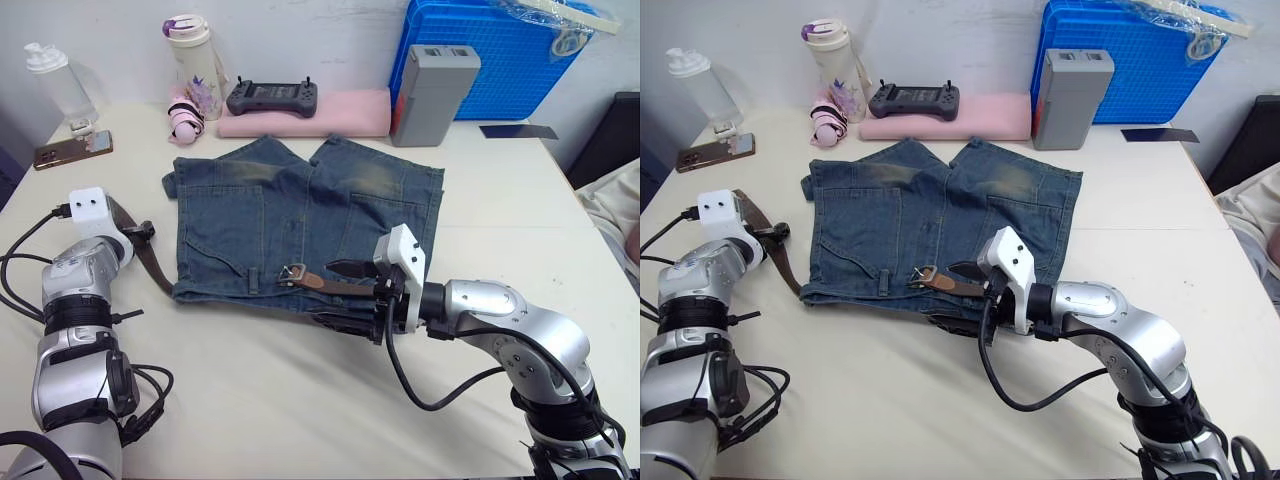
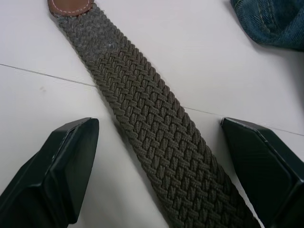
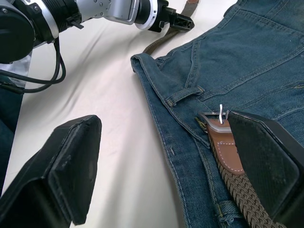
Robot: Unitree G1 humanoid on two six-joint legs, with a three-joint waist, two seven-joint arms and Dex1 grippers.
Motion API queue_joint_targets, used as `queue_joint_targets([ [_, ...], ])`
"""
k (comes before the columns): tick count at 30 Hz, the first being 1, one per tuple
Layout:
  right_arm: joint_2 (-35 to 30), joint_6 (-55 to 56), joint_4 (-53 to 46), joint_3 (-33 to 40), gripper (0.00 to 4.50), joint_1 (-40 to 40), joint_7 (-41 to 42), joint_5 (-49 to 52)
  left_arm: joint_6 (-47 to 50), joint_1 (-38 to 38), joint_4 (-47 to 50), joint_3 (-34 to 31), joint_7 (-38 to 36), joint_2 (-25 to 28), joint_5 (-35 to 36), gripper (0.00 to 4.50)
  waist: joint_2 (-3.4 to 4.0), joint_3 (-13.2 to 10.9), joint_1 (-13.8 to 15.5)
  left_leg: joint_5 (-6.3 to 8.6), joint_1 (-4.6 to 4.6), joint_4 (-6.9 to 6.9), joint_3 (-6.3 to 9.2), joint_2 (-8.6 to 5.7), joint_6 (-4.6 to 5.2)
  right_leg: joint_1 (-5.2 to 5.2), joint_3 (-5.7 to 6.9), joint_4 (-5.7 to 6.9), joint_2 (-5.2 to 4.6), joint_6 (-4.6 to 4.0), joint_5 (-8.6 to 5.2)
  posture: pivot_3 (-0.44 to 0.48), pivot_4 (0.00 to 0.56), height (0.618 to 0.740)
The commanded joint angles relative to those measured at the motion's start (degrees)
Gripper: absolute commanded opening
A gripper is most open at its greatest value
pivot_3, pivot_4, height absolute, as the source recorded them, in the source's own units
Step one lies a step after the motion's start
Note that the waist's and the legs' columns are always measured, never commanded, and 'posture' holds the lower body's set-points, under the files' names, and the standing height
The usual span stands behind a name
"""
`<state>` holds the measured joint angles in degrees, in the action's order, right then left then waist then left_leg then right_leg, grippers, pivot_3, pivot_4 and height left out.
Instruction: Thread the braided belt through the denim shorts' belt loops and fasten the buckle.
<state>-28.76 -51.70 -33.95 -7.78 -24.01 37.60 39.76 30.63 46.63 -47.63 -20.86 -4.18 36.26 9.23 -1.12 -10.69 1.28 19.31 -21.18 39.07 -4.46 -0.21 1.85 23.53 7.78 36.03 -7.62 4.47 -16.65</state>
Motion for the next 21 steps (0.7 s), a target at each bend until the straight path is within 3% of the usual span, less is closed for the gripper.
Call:
queue_joint_targets([
  [1, -0.28, 0.28, -2.69, 0.86, 4.5, 0.05, -0.34, 1.22, 1.09, -1.97, -3.51, 1.34, -0.58, -1.2, -0.67, 3.94, 0.02, 0.01, -0.01, 0.0, 0.01, 0.0, -0.01, 0.0, 0.0, 0.0, 0.0, 0.0, -0.01, 0.0, 0.0, 0.0, 0.15, 0.712],
  [2, -0.35, 0.35, -2.66, 0.9, 4.5, 0.0, -0.34, 1.2, 1.08, -2.22, -3.24, 1.22, -1.0, -1.5, -0.34, 3.73, 0.02, 0.01, -0.01, -0.01, 0.01, 0.0, -0.01, 0.0, 0.0, 0.0, -0.01, 0.0, -0.01, 0.0, 0.0, 0.0, 0.15, 0.712],
  [9, -0.94, 0.74, -2.31, 1.22, 4.5, -0.36, -0.24, 0.98, 0.7, -2.54, -3.26, 2.29, -2.9, -2.05, -0.79, 0.64, 0.03, 0.02, 0.13, 0.0, -0.01, -0.01, -0.02, -0.01, 0.01, -0.01, 0.01, 0.01, -0.01, 0.0, 0.0, 0.0, 0.15, 0.712],
  [11, -1.0, 0.85, -2.26, 1.3, 4.5, -0.41, -0.33, 0.9, -0.13, -2.6, -3.49, 2.97, -2.62, -2.0, -1.6, 0.02, 0.04, 0.02, 0.18, 0.0, 0.0, -0.01, -0.02, -0.03, 0.02, -0.03, 0.01, -0.01, -0.03, 0.0, 0.0, 0.0, 0.15, 0.712],
  [17, -1.45, 0.78, -2.7, 1.58, 4.5, -0.09, -0.71, 0.94, -10.6, -3.85, 3.22, 2.18, -8.09, -3.46, 0.64, 0.02, 0.04, 0.02, 0.32, 0.01, -0.03, -0.01, 0.0, -0.04, 0.03, -0.03, 0.02, -0.02, -0.07, 0.0, 0.0, 0.0, 0.15, 0.712],
  [21, -2.61, 0.81, -3.1, 2.53, 4.5, 0.44, -0.76, 1.04, -20.0, -9.24, 18.45, 1.91, -13.18, -4.58, 2.54, 0.02, -0.03, -0.02, 0.13, 0.04, -0.18, 0.0, 0.03, -0.05, 0.09, 0.01, 0.07, -0.16, -0.09, 0.02, 0.01, 0.0, 0.15, 0.712],
])
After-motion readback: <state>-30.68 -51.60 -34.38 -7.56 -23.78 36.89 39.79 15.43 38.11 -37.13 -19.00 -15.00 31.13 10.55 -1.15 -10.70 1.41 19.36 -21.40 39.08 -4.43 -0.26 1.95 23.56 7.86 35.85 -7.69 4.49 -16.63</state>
